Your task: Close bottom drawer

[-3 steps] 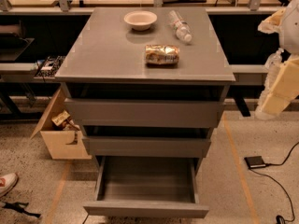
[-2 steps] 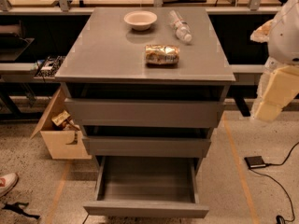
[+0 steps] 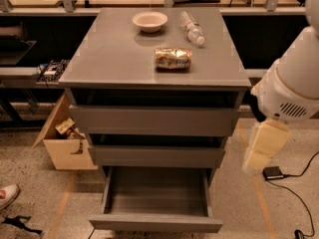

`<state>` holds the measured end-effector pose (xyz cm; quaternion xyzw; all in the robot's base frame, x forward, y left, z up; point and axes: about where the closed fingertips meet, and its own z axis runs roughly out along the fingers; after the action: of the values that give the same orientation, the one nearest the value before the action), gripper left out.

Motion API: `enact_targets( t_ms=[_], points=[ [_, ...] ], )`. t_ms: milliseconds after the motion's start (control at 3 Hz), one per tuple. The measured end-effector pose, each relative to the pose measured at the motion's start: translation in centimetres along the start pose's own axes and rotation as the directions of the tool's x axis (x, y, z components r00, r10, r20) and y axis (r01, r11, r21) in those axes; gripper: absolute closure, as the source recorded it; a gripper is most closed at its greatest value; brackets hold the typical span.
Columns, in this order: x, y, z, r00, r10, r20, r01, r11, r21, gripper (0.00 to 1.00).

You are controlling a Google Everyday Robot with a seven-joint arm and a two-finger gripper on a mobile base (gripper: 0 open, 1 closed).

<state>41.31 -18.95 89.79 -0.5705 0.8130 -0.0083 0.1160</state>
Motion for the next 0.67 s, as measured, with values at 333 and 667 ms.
enact_targets(
  t_ms=[333, 667],
  points=[
    [1.1, 3.0, 5.6, 0.997, 0.035, -0.063, -0.039, 0.9976, -0.057, 0.00],
    [1.9, 4.2, 6.9, 0.995, 0.036, -0.088, -0.044, 0.9956, -0.083, 0.00]
  ],
)
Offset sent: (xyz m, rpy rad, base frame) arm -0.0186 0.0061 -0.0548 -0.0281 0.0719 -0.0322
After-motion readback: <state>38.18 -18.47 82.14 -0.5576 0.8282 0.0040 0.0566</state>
